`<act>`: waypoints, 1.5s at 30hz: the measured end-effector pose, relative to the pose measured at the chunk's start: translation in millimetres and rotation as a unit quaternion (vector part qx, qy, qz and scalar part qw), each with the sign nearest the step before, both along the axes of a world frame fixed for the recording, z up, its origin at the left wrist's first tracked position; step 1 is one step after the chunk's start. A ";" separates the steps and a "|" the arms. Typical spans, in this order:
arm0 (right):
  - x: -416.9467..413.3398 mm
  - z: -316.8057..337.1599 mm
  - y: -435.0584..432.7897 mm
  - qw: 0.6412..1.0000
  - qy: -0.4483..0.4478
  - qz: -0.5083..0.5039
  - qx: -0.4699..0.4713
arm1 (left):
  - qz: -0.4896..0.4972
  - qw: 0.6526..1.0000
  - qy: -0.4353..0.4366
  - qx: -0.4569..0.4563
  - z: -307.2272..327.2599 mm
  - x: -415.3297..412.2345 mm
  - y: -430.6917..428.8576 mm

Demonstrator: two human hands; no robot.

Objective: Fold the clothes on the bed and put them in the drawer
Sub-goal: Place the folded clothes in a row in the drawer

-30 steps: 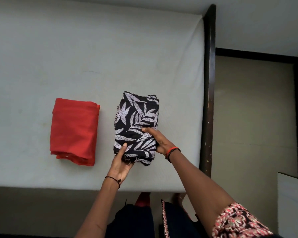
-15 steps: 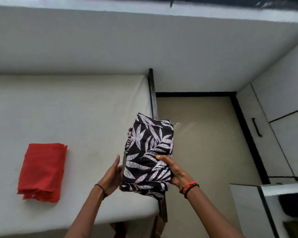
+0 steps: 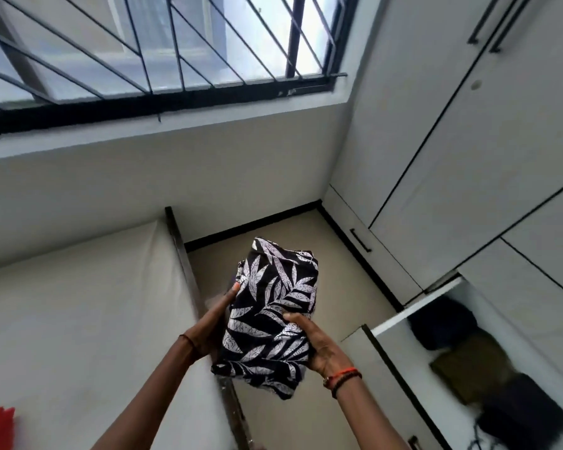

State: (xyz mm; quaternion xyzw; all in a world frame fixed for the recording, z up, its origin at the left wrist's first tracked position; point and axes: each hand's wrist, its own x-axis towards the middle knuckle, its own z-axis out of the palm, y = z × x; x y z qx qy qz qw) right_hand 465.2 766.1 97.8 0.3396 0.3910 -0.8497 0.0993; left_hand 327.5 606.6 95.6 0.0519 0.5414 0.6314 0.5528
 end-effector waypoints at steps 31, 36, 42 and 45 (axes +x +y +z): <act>402.1 -21.5 140.5 0.898 -0.022 -0.439 0.011 | -0.393 0.911 0.018 -0.125 -16.8 335.5 326.0; 488.9 -51.2 190.4 0.888 -0.039 -0.458 -0.003 | -0.414 0.894 0.006 -0.171 -46.5 425.3 384.0; 588.5 -107.1 229.7 0.879 -0.120 -0.462 -0.010 | -0.424 0.886 0.007 -0.189 -91.7 524.9 437.5; 620.7 -131.1 243.2 0.864 -0.127 -0.486 -0.029 | -0.433 0.875 0.000 -0.215 -120.8 559.9 458.0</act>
